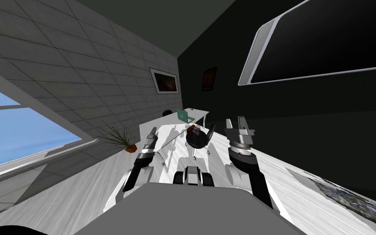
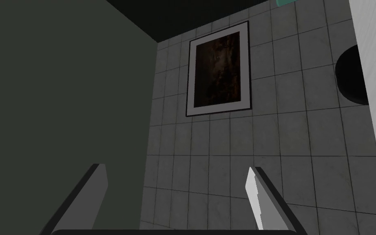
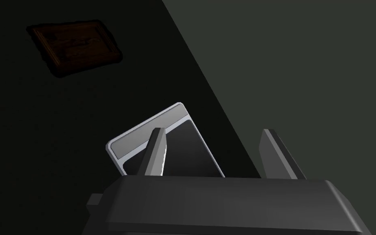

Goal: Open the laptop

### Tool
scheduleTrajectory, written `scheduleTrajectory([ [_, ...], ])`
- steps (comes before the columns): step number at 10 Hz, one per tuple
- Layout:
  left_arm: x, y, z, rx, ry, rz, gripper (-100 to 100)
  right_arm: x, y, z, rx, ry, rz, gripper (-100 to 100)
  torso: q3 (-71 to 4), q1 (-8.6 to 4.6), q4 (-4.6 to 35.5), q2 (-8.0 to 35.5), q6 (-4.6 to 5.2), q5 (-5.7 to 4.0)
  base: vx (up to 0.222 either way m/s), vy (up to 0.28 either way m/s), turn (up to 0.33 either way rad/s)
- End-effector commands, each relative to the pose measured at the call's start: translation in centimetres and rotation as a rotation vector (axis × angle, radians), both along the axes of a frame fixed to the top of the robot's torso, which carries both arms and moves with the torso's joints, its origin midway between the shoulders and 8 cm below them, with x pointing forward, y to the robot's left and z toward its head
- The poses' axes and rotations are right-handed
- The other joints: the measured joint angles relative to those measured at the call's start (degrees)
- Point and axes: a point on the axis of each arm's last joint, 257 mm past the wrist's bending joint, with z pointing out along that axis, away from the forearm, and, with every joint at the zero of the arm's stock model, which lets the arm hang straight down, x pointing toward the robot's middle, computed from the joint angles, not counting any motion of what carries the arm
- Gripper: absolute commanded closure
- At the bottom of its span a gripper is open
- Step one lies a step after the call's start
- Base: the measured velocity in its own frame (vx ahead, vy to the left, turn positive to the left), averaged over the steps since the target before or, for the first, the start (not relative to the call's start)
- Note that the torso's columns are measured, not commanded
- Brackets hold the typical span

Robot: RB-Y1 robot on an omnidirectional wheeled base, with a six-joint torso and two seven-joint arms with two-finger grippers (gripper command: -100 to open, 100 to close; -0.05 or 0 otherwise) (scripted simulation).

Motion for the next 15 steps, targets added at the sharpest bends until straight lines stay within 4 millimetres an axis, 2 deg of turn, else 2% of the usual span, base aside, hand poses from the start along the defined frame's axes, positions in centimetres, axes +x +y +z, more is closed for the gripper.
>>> scheduleTrajectory([
  [1,0.7,3.3,-2.1,0.063,0.093,0.064,-100,0.0,0.0,0.0,0.000,0.000,0.000,0,-0.04,0.00,-0.01,-0.05,-0.01,0.00,-0.057,-0.167,-0.151],
  [4,1.0,8.2,-4.7,0.130,0.205,0.160,-100,0.0,0.0,0.0,0.000,0.000,0.000,0,0.07,-0.10,0.04,0.12,-0.01,-0.04,-0.072,-0.205,-0.164],
  [7,0.8,14.0,-6.9,0.187,0.313,0.276,-100,0.0,0.0,0.0,0.000,0.000,0.000,0,-0.04,-0.02,-0.02,-0.06,0.00,0.00,-0.018,-0.205,-0.215],
  [8,0.8,14.0,-6.9,0.186,0.315,0.277,-100,0.0,0.0,0.0,0.000,0.000,0.000,0,-0.04,0.04,-0.01,-0.06,-0.01,0.00,-0.001,-0.114,-0.039],
  [9,0.6,16.1,-7.5,0.202,0.350,0.319,-100,0.0,0.0,0.0,0.000,0.000,0.000,0,0.00,0.28,0.00,0.01,-0.04,0.07,0.001,-0.101,-0.098],
  [11,0.1,20.4,-8.4,0.229,0.415,0.407,-100,0.0,0.0,0.0,0.000,0.000,0.000,0,0.03,-0.09,0.02,0.05,0.03,-0.01,0.009,-0.165,-0.256],
  [12,0.0,20.5,-8.5,0.228,0.417,0.409,-100,0.0,0.0,0.0,0.000,0.000,0.000,0,0.01,-0.19,0.01,0.01,0.01,-0.06,0.027,-0.126,-0.048],
  [15,-1.3,27.0,-9.0,0.255,0.501,0.547,-100,0.0,0.0,0.0,0.000,0.000,0.000,0,-0.03,-0.11,-0.02,-0.06,0.02,-0.01,0.064,-0.150,-0.191],
])
